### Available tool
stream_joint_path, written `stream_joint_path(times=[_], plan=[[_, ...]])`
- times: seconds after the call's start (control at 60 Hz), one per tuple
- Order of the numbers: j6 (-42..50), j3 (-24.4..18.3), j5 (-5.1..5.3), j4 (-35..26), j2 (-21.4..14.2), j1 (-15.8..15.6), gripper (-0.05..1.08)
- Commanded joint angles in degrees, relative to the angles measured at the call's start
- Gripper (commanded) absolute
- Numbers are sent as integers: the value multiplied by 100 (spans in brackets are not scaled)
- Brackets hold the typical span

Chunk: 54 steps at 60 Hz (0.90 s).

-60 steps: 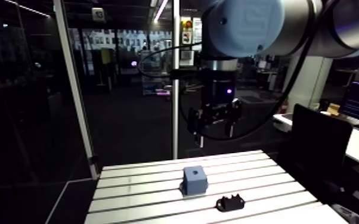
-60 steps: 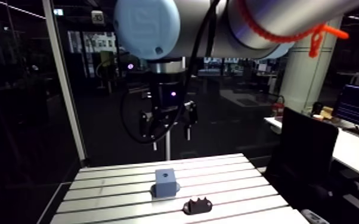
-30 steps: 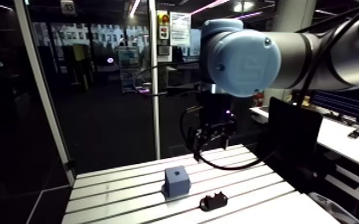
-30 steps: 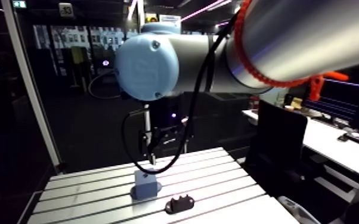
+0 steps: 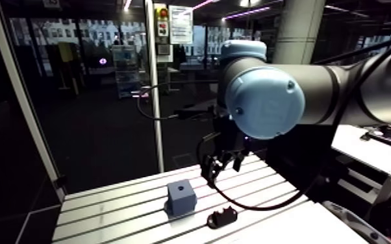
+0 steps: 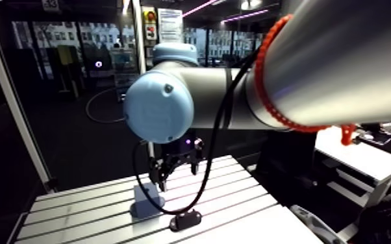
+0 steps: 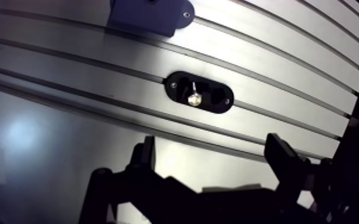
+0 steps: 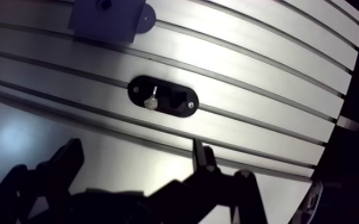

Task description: Pick up the M10 bolt and insert it into the hex recess until seated.

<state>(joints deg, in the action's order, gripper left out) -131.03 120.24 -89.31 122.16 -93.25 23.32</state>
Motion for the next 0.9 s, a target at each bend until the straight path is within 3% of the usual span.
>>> stream_joint_path(times=[0.017,0.183,0.283,0.467,0.683,0.9], plan=[[-156,211,85,400,130,15,4],[-148,283,85,623,281,24,12],[-147,311,85,771,362,64,25],[-124,381,85,916,398,112,26],[37,512,102,1032,469,104,37],[87,531,102,1097,550,104,40]])
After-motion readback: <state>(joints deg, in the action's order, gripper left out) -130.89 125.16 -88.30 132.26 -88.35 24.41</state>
